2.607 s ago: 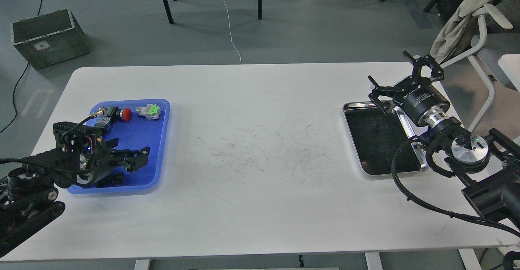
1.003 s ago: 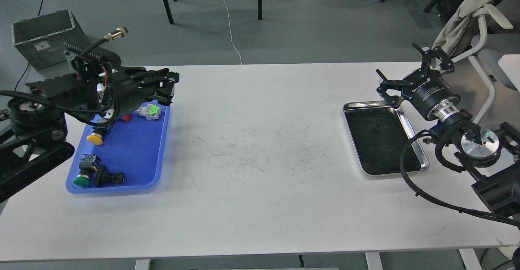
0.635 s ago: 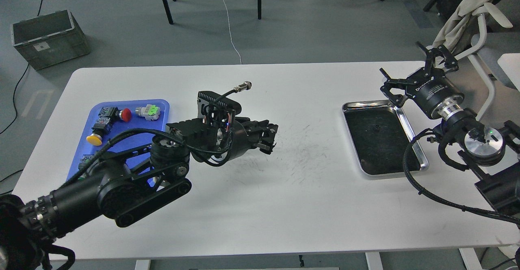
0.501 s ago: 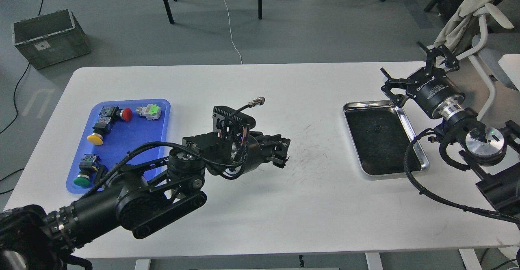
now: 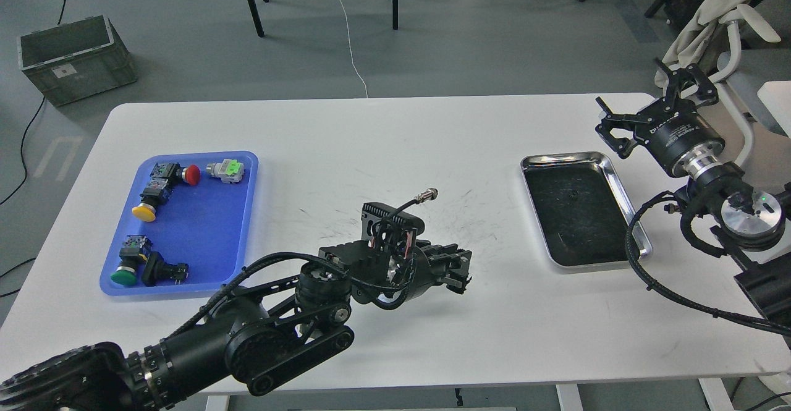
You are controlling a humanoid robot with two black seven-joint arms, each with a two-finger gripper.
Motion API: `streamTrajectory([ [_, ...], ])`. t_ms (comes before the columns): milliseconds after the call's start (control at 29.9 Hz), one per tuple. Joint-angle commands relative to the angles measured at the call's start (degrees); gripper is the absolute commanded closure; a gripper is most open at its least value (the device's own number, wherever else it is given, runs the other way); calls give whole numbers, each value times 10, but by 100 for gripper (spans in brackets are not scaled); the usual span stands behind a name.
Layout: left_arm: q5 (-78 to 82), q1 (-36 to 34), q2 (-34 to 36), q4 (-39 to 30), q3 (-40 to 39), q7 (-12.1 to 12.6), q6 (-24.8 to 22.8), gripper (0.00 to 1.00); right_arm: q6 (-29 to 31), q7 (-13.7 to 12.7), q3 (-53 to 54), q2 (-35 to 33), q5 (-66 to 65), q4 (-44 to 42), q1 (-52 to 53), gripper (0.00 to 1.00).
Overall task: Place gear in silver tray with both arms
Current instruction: 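Lower the gear onto the table center, open and retract the left gripper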
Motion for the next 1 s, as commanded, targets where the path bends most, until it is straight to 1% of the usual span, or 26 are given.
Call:
streamTrajectory([
  [0, -5, -4, 0, 15, 29, -9, 16, 99, 1, 0, 2, -2, 0, 1, -1, 2],
  [167, -7, -3, 0, 15, 37, -10, 31, 99, 1, 0, 2, -1, 0, 2, -1, 2],
  [301, -7, -5, 0, 15, 38, -10, 45, 96, 1, 1, 10, -1, 0, 2, -1, 2],
  [368, -7, -6, 0, 15, 37, -10, 48, 92, 1, 1, 11, -1, 0, 2, -1, 2],
  [434, -8, -6, 0, 14, 37, -10, 55, 91, 1, 1, 11, -1, 0, 2, -1, 2],
  [468, -8, -6, 0, 13, 37, -10, 58, 88, 1, 1, 11, -1, 1, 2, -1, 2],
  [568, -9, -6, 0, 12, 37, -10, 67, 76, 1, 1, 11, 0, 0, 2, -1, 2],
  [602, -9, -6, 0, 12, 37, -10, 71, 70, 1, 1, 11, 0, 0, 2, -1, 2],
  [635, -9, -6, 0, 12, 37, -10, 75, 61, 1, 1, 11, 0, 0, 2, -1, 2],
  [668, -9, -6, 0, 12, 37, -10, 80, 55, 1, 1, 11, 1, 0, 2, -1, 2],
  [702, -10, -6, 0, 12, 37, -11, 85, 52, 1, 1, 11, 1, 0, 2, -1, 2],
  [735, -12, -6, 0, 12, 37, -11, 91, 46, 1, 1, 10, 2, 0, 2, -1, 2],
  [769, -16, -6, 0, 12, 36, -11, 99, 39, 1, 1, 10, 3, 0, 1, -1, 2],
  [836, -37, -6, 0, 12, 37, -11, 118, 17, 1, 1, 10, 4, 0, 1, -1, 2],
  [869, -47, -6, 0, 12, 37, -11, 125, 12, 1, 1, 10, 5, 0, 2, -1, 2],
  [969, -70, -7, 0, 13, 37, -10, 131, 5, 0, 1, 10, 5, 0, 2, -1, 2],
])
